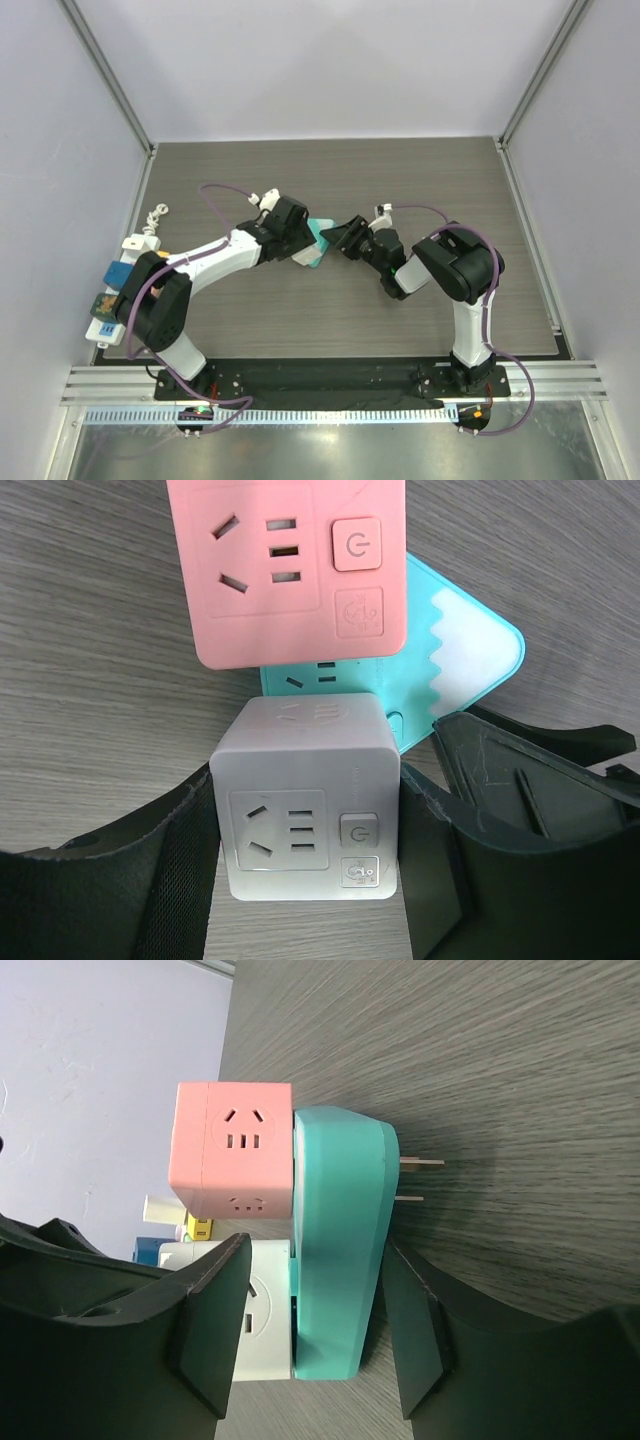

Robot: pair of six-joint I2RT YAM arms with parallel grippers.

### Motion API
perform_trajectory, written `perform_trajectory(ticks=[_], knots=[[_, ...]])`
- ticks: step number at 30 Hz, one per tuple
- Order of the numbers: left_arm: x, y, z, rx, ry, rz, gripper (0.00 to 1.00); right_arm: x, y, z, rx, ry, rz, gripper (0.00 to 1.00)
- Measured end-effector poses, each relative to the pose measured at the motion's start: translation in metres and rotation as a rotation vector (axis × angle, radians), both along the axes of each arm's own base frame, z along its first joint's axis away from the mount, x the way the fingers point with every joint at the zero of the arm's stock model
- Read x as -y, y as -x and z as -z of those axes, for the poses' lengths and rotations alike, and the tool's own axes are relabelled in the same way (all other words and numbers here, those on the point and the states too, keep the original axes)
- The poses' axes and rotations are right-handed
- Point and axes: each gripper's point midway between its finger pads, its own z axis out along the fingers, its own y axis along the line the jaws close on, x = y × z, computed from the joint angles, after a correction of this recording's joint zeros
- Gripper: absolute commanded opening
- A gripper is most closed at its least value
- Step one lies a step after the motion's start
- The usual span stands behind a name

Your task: Pull the plug off the socket

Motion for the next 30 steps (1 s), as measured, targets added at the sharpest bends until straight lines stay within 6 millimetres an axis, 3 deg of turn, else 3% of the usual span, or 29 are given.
perform_trajectory(ticks=[12, 15, 19, 25, 30], knots=[[0.011, 0.003, -0.001, 0.032, 0.063, 0.036, 0.0, -0.007, -0.008, 0.006, -0.058, -0.004, 0.001, 0.51], [0.014, 0.004, -0.001, 0.034, 0.071, 0.046, 0.0, -0.009, -0.01, 0.011, -0.071, 0.002, -0.002, 0.35], [0.014, 0.001, -0.006, 0.052, 0.08, 0.036, 0.0, -0.008, -0.012, 0.012, -0.076, -0.002, 0.0, 0.01], [0.007, 0.009, -0.013, 0.063, 0.122, -0.016, 0.0, -0.008, -0.01, 0.006, -0.065, 0.044, 0.006, 0.01], [-0.001, 0.015, -0.037, 0.106, 0.18, -0.064, 0.0, -0.013, -0.011, -0.022, 0.005, 0.104, 0.027, 0.01]])
